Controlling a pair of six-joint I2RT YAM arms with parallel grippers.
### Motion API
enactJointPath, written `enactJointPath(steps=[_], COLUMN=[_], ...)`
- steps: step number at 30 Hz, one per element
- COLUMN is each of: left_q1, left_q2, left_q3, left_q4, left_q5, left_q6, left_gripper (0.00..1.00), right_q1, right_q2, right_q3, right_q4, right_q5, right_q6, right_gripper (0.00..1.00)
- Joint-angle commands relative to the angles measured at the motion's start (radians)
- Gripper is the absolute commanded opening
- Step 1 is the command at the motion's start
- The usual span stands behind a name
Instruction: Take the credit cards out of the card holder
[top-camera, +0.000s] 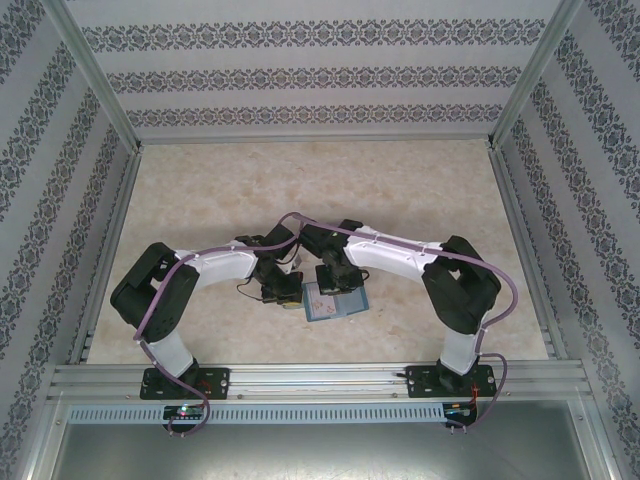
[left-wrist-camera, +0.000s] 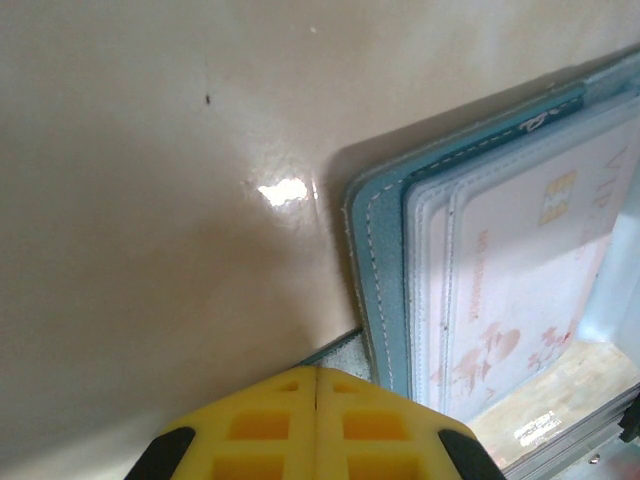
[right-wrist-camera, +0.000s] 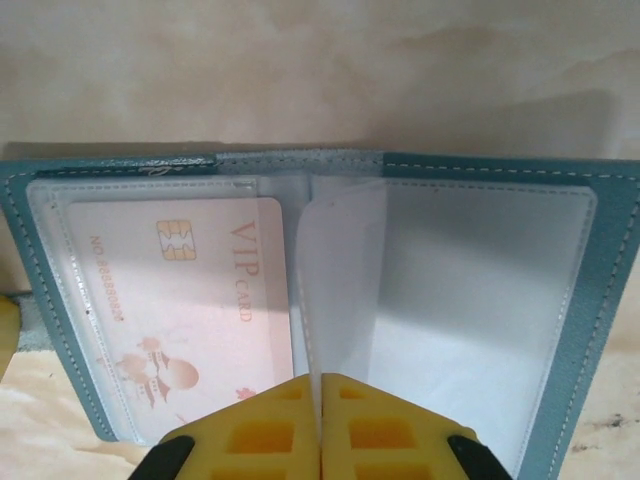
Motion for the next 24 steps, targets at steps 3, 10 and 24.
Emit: enactJointPath(steps=[3, 10, 24], left_q1=[-0.011, -0.011, -0.011], left_q2=[0.035, 0.033, 0.051], left_q3=[0.012, 0.013, 0.021], left_q4=[-0.022, -0.025, -0.031], left_q5=[-0.029, -0.034, -0.037], left_q6=[0.031, 0.033, 0.042], left_gripper=[0.0, 0.0, 0.0], right_q1=[0.014, 0.002, -0.018], right_q2=[-0.056, -0.063, -0.034], right_q3=[-0.001, -0.009, -0.082], right_q4=[-0.033, -0.091, -0.071], right_q5=[0.03, 0.098, 0.109], right_q6=[-0.013, -0.032, -0.04], right_gripper=[0.06, 0.05, 0.08])
